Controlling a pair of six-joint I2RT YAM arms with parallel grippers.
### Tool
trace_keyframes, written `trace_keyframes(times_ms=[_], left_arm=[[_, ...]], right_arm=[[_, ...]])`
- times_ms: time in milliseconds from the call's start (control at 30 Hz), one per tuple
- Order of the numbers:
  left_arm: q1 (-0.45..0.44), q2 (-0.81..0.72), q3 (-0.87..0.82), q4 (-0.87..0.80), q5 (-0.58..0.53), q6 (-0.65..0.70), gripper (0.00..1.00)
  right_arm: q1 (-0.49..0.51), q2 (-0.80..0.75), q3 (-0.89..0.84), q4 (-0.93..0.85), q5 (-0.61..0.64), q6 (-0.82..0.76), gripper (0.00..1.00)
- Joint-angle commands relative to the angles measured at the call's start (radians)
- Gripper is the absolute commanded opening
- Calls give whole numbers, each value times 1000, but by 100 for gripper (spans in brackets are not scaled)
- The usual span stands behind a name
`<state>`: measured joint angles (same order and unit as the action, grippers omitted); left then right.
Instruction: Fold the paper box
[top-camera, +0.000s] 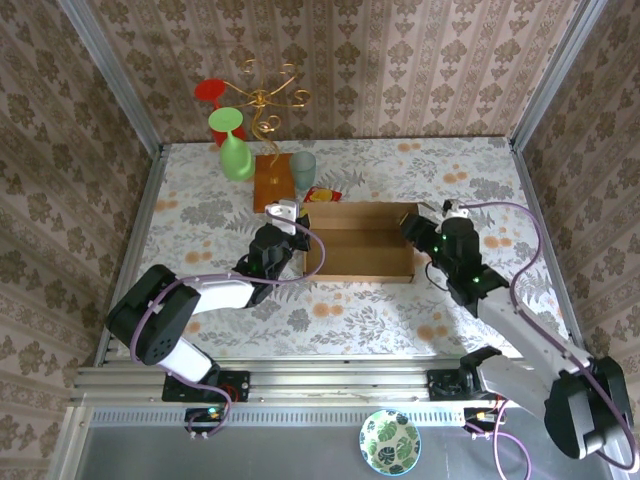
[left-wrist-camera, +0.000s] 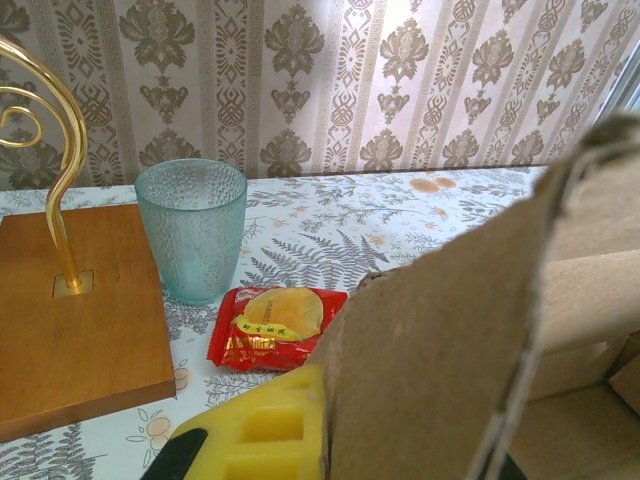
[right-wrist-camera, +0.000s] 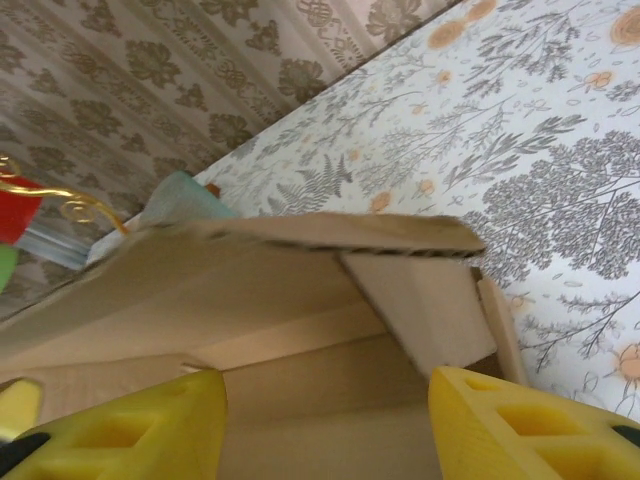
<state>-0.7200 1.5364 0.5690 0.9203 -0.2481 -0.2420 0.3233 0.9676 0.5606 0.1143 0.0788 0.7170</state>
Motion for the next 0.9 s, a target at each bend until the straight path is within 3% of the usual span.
trace_keyframes(times_ms=[0, 167, 333, 400, 533, 633, 867], left_arm=[[-9, 12, 3, -9, -13, -1, 0], [-10, 11, 2, -10, -17, 0, 0], [-11, 14, 6, -9, -16, -1, 0], [-11, 17, 7, -9, -16, -2, 0], [-10, 25, 8, -6, -14, -7, 0], [-9, 35, 6, 0, -11, -11, 0], [-10, 46, 2, 22, -9, -35, 0]], right_arm=[[9, -90, 56, -143, -16, 51, 56], [8, -128, 222, -307, 25, 65, 60], [-9, -62, 454, -444, 110, 101, 62], [-63, -2, 552, -505, 100, 142, 65], [-219, 162, 663, -624, -22, 296, 65], [-319, 303, 654, -575, -223, 435, 64], [-335, 577, 721, -544, -453, 552, 60]])
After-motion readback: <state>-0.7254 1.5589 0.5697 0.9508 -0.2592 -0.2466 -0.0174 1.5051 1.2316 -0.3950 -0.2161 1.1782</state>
